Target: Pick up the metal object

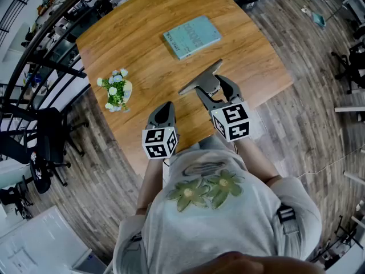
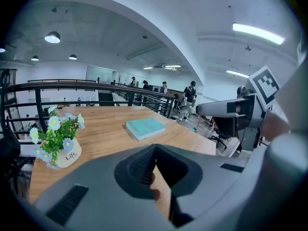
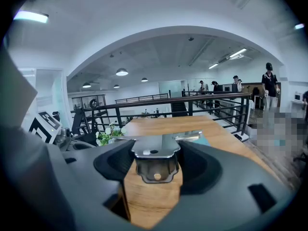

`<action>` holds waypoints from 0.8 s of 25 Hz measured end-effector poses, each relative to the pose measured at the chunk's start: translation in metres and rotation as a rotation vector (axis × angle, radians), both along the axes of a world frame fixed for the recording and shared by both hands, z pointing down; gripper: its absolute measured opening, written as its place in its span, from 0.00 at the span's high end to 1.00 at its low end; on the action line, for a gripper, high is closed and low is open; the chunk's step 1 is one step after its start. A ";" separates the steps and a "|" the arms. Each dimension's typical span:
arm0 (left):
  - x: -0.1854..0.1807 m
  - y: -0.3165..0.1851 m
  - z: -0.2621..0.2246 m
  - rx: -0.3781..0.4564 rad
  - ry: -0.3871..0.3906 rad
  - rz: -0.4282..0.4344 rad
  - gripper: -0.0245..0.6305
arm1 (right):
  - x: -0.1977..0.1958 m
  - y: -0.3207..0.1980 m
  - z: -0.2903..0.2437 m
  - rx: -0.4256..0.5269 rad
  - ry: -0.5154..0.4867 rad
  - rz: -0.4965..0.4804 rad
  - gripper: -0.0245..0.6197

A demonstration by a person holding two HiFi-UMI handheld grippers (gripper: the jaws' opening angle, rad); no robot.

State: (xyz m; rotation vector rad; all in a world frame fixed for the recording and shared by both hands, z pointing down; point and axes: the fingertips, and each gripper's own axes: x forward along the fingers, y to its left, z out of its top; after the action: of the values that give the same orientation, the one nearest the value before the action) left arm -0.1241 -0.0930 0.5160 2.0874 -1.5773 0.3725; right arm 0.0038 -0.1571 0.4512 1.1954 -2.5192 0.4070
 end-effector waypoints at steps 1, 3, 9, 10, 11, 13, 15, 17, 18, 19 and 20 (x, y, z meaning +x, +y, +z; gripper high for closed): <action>0.000 0.000 0.000 0.000 -0.001 0.000 0.94 | 0.000 0.001 -0.002 0.005 -0.003 -0.001 0.51; 0.000 0.001 0.000 0.000 -0.001 0.001 0.94 | 0.000 0.002 -0.007 0.014 -0.009 -0.004 0.51; 0.002 0.003 0.001 0.001 -0.004 0.004 0.94 | 0.000 0.005 -0.020 0.037 -0.026 -0.009 0.51; 0.002 0.003 0.001 0.000 -0.004 0.005 0.94 | 0.000 0.006 -0.022 0.040 -0.029 -0.010 0.51; 0.003 0.003 0.001 0.000 -0.004 0.005 0.94 | 0.001 0.007 -0.024 0.042 -0.031 -0.011 0.51; 0.004 0.003 0.001 -0.001 -0.004 0.007 0.94 | 0.001 0.007 -0.027 0.047 -0.036 -0.014 0.51; 0.005 0.004 0.001 -0.001 -0.005 0.009 0.94 | 0.001 0.009 -0.030 0.051 -0.041 -0.017 0.51; 0.005 0.004 0.001 -0.002 -0.005 0.010 0.94 | 0.001 0.010 -0.031 0.054 -0.043 -0.019 0.51; 0.005 0.005 0.001 -0.002 -0.005 0.010 0.94 | 0.000 0.010 -0.032 0.056 -0.041 -0.020 0.51; 0.005 0.005 0.001 -0.003 -0.005 0.010 0.94 | 0.000 0.010 -0.033 0.058 -0.039 -0.021 0.51; 0.005 0.005 0.001 -0.003 -0.004 0.010 0.94 | 0.000 0.011 -0.034 0.061 -0.037 -0.021 0.51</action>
State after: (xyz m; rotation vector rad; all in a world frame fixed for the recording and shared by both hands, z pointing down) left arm -0.1193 -0.0876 0.5173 2.0946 -1.5686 0.3823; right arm 0.0035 -0.1462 0.4177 1.1925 -2.5912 0.3529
